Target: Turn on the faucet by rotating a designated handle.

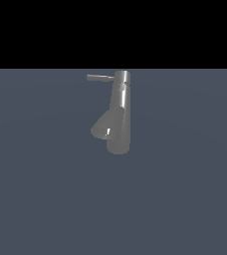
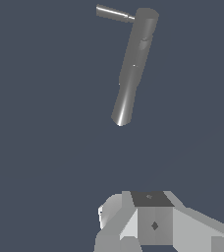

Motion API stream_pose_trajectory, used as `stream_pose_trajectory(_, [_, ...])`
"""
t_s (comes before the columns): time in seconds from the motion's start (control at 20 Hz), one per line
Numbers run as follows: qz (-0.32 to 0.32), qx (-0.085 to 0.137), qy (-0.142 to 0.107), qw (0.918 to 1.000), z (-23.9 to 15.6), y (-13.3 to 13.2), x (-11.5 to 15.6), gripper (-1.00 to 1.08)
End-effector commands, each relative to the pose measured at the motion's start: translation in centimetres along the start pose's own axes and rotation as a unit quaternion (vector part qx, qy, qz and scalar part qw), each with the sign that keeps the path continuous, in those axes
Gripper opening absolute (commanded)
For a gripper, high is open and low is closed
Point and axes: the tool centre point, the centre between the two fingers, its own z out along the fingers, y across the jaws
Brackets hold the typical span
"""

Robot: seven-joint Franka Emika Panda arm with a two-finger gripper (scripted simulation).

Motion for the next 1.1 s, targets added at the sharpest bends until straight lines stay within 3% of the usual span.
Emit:
stream_pose_trajectory(0.0, [0.0,0.0,0.0,1.0,0.0,0.0,0.0,-1.0])
stream_pose_trajectory(1.05, [0.031,0.019,-0.008,0.9993,0.7,1.0,1.8,-1.0])
